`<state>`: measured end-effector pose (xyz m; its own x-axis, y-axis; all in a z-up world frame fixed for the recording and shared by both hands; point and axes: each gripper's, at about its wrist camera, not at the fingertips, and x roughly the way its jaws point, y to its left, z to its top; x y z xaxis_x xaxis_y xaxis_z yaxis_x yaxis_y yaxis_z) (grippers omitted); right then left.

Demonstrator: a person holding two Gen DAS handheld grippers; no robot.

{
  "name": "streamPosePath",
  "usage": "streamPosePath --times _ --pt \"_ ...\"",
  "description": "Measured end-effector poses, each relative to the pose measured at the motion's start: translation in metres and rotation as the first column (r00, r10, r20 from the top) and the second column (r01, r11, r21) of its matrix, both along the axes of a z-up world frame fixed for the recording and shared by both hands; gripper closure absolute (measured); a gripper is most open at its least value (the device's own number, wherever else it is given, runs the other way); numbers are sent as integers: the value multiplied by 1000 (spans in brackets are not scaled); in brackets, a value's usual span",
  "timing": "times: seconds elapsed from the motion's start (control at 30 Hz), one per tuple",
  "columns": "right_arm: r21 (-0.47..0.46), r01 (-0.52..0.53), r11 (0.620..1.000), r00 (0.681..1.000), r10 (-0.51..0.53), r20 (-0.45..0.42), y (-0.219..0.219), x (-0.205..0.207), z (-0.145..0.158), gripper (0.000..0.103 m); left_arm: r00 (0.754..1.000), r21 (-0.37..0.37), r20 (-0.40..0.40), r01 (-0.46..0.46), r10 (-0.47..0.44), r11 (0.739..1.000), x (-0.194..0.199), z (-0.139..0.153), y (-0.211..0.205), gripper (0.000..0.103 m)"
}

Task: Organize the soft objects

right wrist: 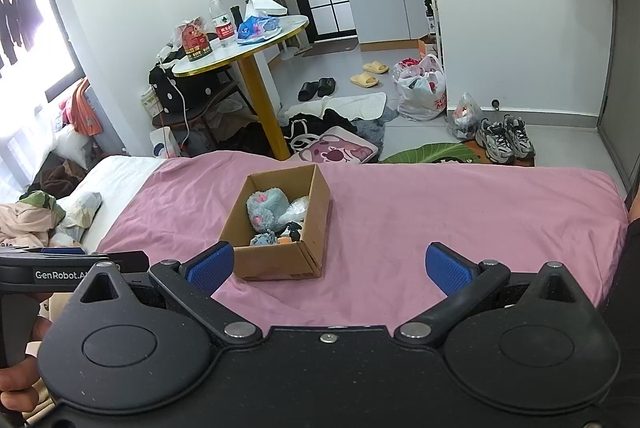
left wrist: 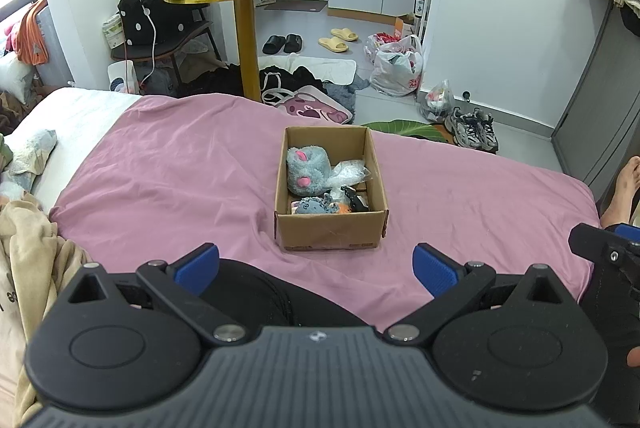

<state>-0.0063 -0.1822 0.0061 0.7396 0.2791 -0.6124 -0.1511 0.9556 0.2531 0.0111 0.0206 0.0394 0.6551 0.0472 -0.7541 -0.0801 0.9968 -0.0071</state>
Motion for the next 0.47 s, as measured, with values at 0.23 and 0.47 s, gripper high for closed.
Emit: streamPosePath --times 0.23,0.47 --pt "-1 -4 1000 1000 4 -4 0 -1 -5 0 1000 -5 -3 10 -10 1000 0 -2 -2 1" --pt "-3 -9 1000 1000 9 -27 -1 1 -13 0 1000 -10 12 23 -23 1000 5 -7 -3 1"
